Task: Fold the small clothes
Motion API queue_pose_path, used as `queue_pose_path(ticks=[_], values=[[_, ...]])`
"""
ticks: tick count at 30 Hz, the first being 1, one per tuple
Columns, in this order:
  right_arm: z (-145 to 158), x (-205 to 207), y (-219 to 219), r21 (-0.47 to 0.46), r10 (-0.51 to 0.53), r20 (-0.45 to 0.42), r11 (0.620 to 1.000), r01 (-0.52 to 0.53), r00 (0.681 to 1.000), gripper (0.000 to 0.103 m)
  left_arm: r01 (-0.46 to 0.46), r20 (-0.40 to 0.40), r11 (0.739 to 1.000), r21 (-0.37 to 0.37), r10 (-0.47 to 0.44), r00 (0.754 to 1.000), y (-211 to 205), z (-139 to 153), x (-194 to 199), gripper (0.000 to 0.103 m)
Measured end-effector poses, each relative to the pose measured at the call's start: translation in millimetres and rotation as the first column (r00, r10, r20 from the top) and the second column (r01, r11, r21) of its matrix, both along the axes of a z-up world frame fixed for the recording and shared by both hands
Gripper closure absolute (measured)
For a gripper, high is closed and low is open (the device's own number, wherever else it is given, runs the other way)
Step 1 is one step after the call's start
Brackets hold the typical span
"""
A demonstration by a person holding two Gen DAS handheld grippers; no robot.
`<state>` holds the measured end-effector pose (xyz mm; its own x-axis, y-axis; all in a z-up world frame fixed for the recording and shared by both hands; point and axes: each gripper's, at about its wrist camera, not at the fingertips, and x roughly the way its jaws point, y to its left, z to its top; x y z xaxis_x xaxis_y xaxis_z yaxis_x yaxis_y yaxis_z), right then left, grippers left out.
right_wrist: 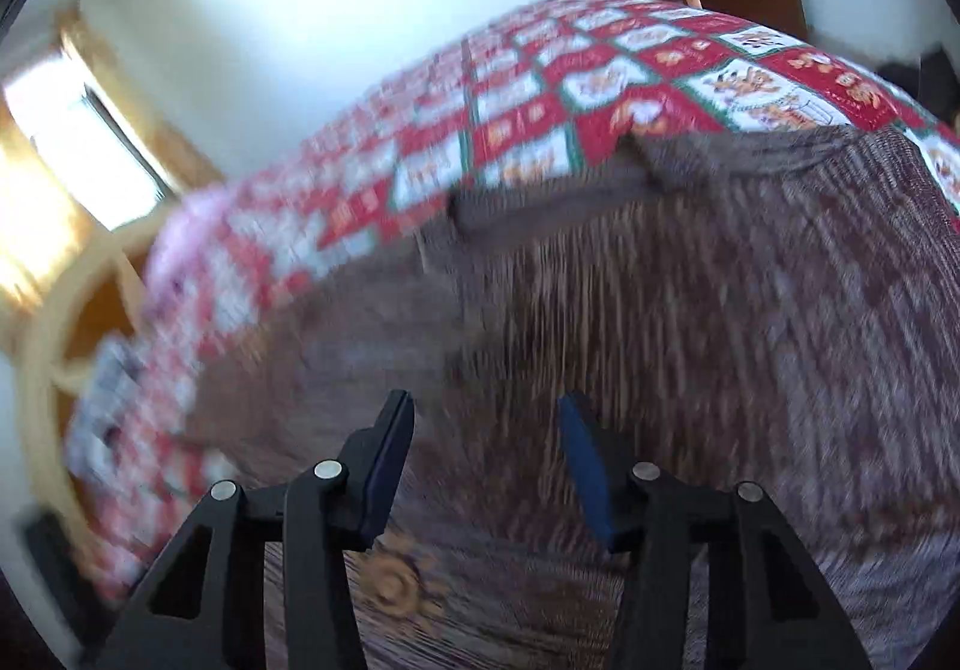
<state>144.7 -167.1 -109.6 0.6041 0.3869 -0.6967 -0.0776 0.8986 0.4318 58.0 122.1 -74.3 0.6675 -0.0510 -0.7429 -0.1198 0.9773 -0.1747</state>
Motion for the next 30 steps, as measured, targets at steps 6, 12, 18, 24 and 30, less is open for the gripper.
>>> queue_pose_path(ticks=[6, 12, 18, 24, 30], values=[[-6, -11, 41, -0.296, 0.067, 0.085, 0.954, -0.039, 0.994, 0.043, -0.097, 0.014, 0.995, 0.001, 0.097, 0.995, 27, 1, 1, 0.000], [15, -31, 23, -0.236, 0.033, 0.231, 0.972, 0.023, 0.973, 0.042, -0.249, 0.069, 0.968, -0.045, 0.251, 0.965, 89, 20, 14, 0.000], [41, -49, 35, -0.326, 0.025, 0.401, 0.938, 0.117, 0.916, 0.042, -0.399, 0.020, 0.868, -0.295, 0.424, 0.906, 165, 16, 48, 0.026], [44, -50, 41, -0.349, 0.048, 0.409, 0.931, 0.108, 0.911, 0.042, -0.433, -0.102, 0.836, -0.338, 0.425, 0.899, 177, -12, 90, 0.047], [42, -51, 35, -0.342, 0.021, 0.401, 0.931, 0.128, 0.916, 0.042, -0.475, -0.085, 0.801, -0.364, 0.480, 0.873, 173, -24, 102, 0.048]])
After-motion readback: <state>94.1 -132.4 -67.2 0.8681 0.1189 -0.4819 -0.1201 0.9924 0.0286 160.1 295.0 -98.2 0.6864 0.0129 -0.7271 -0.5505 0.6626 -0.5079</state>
